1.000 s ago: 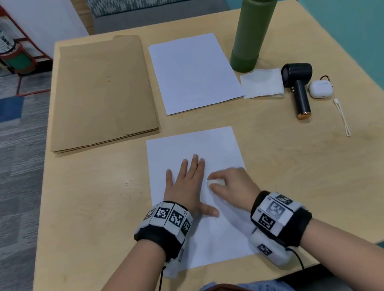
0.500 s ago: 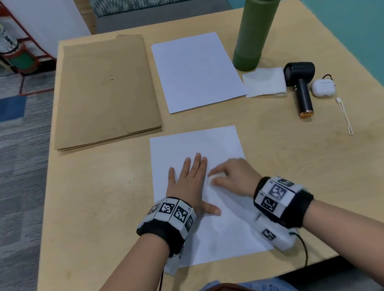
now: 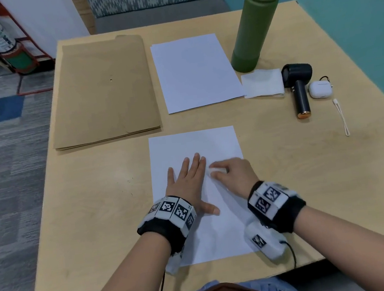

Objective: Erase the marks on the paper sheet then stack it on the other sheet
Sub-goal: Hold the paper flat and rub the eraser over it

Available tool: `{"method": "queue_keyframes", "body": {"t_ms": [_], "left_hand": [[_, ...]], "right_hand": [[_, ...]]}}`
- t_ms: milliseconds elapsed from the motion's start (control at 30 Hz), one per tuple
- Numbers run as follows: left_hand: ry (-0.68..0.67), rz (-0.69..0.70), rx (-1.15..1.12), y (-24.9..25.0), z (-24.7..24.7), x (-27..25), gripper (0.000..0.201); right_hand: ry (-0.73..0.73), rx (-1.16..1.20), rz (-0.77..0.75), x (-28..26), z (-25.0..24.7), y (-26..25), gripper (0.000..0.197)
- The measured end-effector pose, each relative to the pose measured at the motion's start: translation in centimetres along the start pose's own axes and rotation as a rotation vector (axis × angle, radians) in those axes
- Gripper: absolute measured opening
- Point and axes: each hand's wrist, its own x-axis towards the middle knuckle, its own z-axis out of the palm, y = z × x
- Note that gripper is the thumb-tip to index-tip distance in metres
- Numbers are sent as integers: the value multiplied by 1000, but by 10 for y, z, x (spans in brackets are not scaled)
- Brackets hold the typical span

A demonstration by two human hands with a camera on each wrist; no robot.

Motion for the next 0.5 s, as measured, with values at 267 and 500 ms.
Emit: {"method": "queue_keyframes", "body": {"t_ms": [267, 500], "left_hand": [[-12, 6, -4, 0, -1, 0, 129], [-5, 8, 0, -1, 1, 0, 131]], "right_hand": [[-47, -1, 6, 8, -16, 4, 26], [-351, -212, -113, -23, -11, 19, 28]]}}
